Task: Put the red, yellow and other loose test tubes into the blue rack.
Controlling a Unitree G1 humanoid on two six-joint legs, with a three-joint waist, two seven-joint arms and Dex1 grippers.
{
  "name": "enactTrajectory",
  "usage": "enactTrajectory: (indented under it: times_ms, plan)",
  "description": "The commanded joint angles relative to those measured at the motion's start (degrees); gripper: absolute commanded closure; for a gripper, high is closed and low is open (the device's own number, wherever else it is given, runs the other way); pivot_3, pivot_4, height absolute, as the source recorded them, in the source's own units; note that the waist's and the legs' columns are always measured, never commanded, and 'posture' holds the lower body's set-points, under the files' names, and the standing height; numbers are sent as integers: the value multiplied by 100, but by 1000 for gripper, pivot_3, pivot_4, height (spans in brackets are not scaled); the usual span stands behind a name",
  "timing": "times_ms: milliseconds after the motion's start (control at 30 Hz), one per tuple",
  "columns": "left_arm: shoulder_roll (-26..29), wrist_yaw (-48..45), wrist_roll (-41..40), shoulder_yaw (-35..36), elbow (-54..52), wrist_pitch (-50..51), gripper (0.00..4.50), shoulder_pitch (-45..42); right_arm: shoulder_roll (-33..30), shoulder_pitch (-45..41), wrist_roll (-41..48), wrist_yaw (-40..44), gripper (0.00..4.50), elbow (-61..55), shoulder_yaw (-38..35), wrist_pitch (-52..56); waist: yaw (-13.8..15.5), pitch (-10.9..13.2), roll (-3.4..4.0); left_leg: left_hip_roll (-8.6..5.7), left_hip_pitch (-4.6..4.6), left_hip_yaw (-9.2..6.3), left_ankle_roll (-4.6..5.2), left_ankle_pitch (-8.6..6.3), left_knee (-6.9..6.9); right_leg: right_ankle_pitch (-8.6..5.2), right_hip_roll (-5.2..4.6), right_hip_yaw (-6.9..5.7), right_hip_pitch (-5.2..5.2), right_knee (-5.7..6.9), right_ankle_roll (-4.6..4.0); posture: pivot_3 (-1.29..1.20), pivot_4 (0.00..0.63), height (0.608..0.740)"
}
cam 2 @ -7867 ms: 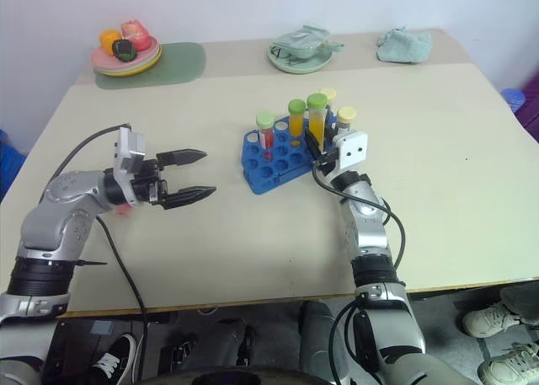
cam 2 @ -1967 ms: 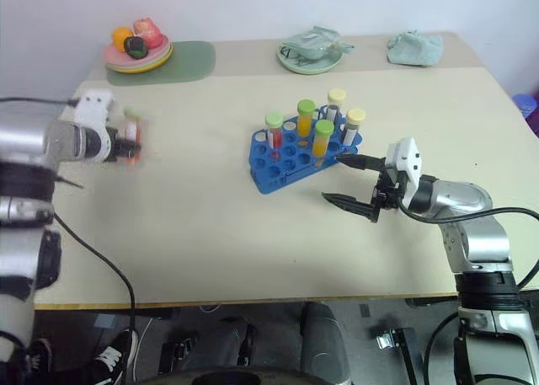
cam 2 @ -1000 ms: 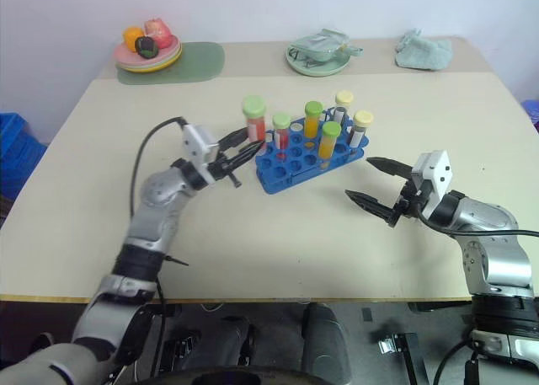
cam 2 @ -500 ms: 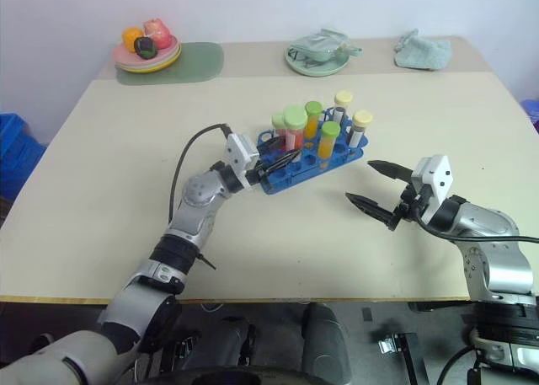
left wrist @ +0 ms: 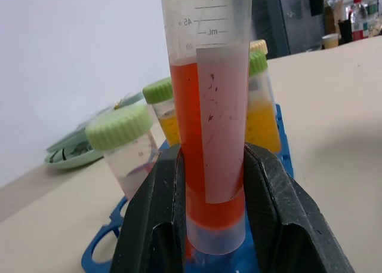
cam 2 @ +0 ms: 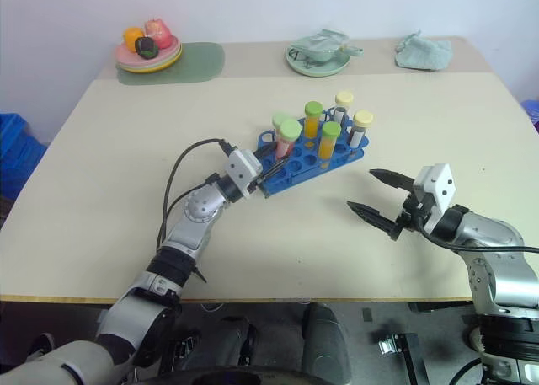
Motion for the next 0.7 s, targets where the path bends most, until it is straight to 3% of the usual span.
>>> enactTrajectory:
  times_ms: [33,367,700]
  plan:
    - [-151,-1,-40,-126,-137,-84,3734,-64,-87,2,122,-6,0,-260,-186,28,0,0,0,0,0,0,0,0,0,0,0,0,1,0,0,0,150,740]
    - [-101,104,0,-189,-744,200,3734,321,-125,217,204,-61,0,-518,-295,207,5,0,0,2,4,0,1,-1,-4,0,1,0,2,-1,0,0,150,740]
    - [-254,62,-37,-265,-214,102,3734,139,-112,175,224,-168,0,-666,-250,357,9,0,0,1,12,1,3,-2,-4,0,0,0,11,-6,0,0,150,740]
